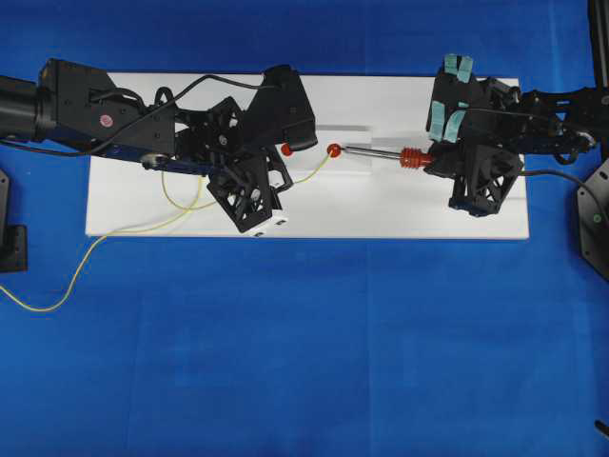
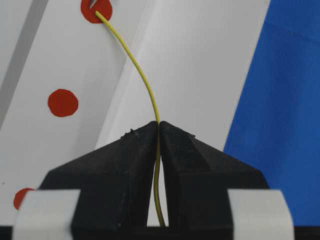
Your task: Touch the tip of the soldering iron to the tip of the solder at the mark.
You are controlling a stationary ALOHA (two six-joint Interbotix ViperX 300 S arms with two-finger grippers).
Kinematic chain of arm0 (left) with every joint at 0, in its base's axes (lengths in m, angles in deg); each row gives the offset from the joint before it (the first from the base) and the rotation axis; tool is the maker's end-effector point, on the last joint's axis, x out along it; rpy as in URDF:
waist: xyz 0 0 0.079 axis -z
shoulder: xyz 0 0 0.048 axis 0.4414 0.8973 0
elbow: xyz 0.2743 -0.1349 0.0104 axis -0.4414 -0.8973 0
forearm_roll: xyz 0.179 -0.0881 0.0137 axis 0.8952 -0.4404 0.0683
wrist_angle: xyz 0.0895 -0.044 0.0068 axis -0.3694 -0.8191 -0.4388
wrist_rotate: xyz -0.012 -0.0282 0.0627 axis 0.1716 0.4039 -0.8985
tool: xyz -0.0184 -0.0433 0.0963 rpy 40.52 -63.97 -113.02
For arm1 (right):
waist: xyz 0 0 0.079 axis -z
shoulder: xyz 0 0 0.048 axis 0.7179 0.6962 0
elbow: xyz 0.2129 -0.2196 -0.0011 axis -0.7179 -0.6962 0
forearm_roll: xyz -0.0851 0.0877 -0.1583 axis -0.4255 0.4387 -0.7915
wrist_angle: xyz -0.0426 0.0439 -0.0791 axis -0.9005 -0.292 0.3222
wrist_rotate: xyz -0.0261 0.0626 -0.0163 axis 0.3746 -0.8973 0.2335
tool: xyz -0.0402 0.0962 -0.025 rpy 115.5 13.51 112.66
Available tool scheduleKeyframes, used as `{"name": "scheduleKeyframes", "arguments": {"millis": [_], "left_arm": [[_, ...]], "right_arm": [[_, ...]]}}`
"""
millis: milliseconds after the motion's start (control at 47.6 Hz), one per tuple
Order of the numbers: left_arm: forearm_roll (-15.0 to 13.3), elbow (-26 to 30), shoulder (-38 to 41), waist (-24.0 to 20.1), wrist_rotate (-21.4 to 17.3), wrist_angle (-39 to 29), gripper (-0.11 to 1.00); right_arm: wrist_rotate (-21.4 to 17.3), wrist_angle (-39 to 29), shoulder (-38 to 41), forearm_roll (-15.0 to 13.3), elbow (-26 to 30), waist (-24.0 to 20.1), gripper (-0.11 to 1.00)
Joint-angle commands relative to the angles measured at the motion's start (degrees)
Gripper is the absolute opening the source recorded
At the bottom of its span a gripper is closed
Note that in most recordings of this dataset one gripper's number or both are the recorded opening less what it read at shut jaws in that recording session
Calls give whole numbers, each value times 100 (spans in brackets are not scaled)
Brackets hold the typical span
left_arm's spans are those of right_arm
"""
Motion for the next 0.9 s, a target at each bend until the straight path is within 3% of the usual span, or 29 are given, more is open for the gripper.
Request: {"name": "scheduleKeyframes", "arguments": {"millis": [0,883], "left_arm": [[9,105,-88,-9,-9,18,3],[18,79,-149,-9,-9,18,3]], "right_arm": [[-9,9,-35,18,149,0,6],[-9,0,-35,18,149,-9,6]]}}
